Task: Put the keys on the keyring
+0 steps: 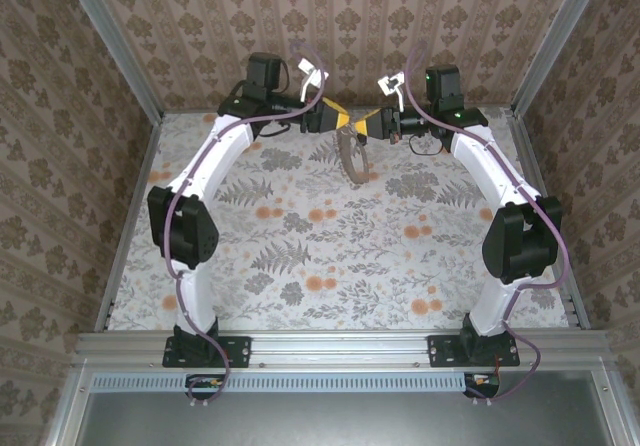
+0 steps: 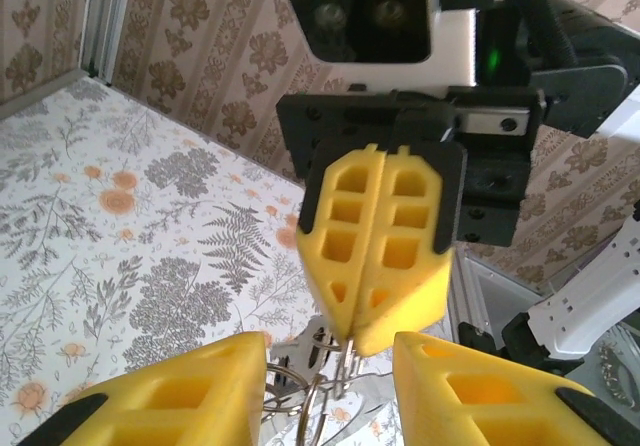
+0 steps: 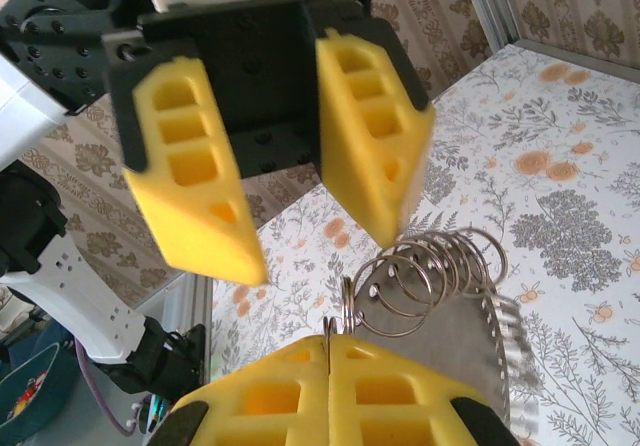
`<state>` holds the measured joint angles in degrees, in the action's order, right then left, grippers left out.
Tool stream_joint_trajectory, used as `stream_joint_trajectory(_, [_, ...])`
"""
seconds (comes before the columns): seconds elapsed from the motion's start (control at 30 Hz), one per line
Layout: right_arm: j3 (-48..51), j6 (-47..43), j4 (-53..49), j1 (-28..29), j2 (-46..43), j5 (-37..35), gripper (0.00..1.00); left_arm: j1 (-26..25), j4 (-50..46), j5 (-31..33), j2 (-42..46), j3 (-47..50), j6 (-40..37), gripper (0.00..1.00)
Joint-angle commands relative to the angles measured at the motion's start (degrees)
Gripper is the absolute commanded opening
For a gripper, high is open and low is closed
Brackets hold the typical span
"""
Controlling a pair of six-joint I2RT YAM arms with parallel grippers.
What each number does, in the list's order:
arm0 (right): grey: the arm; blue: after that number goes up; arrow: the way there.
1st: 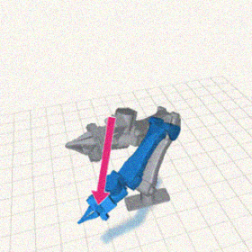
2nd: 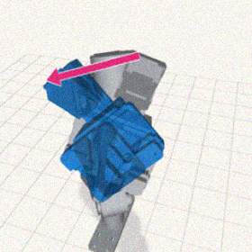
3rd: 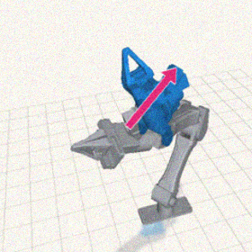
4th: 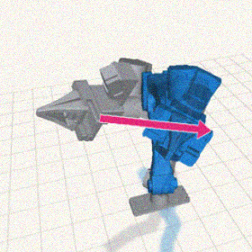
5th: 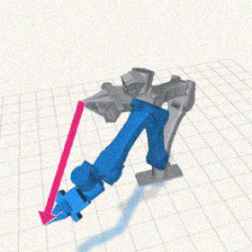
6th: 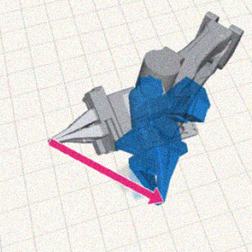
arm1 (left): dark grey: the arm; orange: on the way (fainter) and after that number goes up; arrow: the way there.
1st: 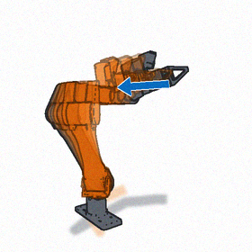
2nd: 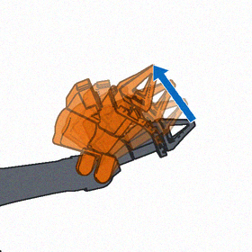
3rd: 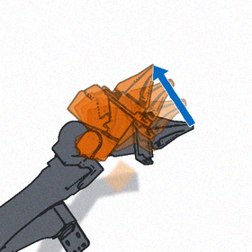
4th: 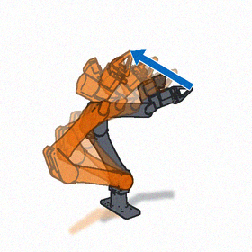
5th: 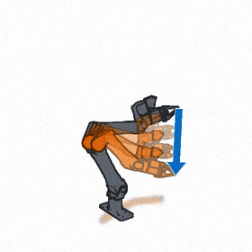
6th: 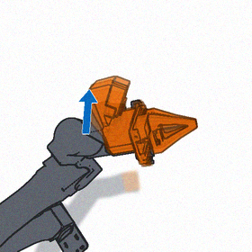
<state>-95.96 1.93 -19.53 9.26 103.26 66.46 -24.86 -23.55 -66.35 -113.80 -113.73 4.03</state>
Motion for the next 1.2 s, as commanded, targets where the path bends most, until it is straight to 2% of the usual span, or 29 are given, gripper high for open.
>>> stream_joint_trajectory(0.0, [-0.09,0.92,2.02,-0.20,0.68,1.31,0.00,0.17,1.28,-0.25,2.20,-0.21,-0.25,0.39])
stream_joint_trajectory(1.03, [-0.59,1.22,2.11,-0.38,0.92,1.40,0.00,-0.93,-1.47,-2.19,-1.86,-1.62,-1.53,0.35])
stream_joint_trajectory(1.07, [-0.54,1.23,2.04,-0.39,0.91,1.36,0.00,-2.47,-1.44,-2.28,-1.94,-1.60,-1.55,0.35])
stream_joint_trajectory(1.17, [-0.64,1.23,2.12,-0.38,0.87,1.31,0.00,-2.75,-1.68,-2.42,-2.21,-1.58,-1.79,0.34])
